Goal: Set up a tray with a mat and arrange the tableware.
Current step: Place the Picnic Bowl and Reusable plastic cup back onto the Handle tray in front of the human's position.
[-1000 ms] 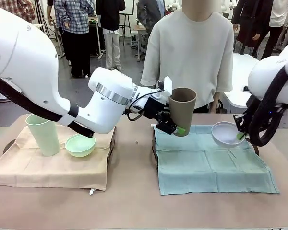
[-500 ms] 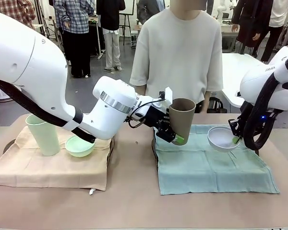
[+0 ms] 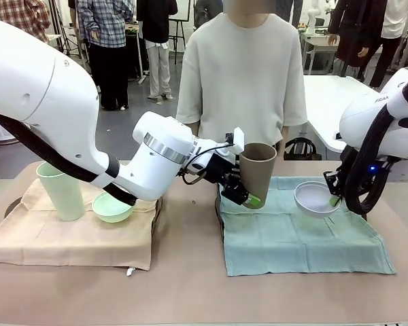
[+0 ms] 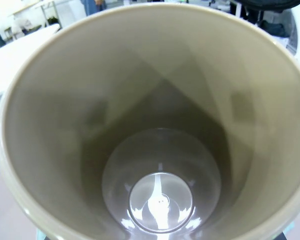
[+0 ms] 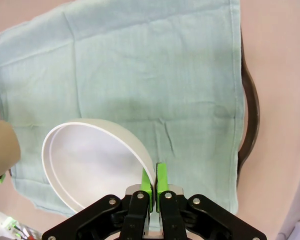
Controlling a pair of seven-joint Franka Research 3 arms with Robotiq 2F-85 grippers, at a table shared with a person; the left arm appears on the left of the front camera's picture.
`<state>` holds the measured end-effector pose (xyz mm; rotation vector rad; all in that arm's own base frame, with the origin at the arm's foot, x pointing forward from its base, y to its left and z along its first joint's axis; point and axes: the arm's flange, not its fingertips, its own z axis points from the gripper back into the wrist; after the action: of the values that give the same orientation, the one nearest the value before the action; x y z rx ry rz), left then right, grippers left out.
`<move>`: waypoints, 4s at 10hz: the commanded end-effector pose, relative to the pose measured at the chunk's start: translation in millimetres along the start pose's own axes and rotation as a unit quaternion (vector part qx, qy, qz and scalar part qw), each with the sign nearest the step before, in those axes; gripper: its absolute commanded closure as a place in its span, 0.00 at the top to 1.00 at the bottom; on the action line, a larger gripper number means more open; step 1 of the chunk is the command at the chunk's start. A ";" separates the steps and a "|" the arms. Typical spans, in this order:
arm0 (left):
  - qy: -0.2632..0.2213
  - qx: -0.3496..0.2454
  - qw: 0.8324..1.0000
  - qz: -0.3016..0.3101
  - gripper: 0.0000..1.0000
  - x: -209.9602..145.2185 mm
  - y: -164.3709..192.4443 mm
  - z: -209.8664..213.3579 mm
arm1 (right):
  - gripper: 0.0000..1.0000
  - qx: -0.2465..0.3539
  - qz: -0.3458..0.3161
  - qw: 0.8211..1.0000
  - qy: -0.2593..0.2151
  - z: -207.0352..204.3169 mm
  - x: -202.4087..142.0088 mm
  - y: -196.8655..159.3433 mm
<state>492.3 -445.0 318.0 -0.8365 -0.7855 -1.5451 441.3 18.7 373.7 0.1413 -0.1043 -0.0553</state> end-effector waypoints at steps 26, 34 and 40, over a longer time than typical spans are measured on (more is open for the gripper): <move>0.138 -0.028 0.987 0.077 1.00 -13.0 -8.6 50.1 | 0.87 -0.005 0.001 1.000 -0.005 33.2 0.7 -29.5; 0.382 0.221 0.841 0.312 1.00 90.1 -66.2 250.9 | 1.00 -0.038 0.021 0.998 -0.049 148.3 -52.5 -25.4; 0.435 0.256 0.764 0.401 1.00 75.1 -92.2 316.2 | 1.00 -0.028 0.019 0.998 -0.055 168.6 -60.2 -28.3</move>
<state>416.3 -197.4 547.2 0.0321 -0.0436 -0.6838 363.0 -28.6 525.6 0.0814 -0.2010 -0.0292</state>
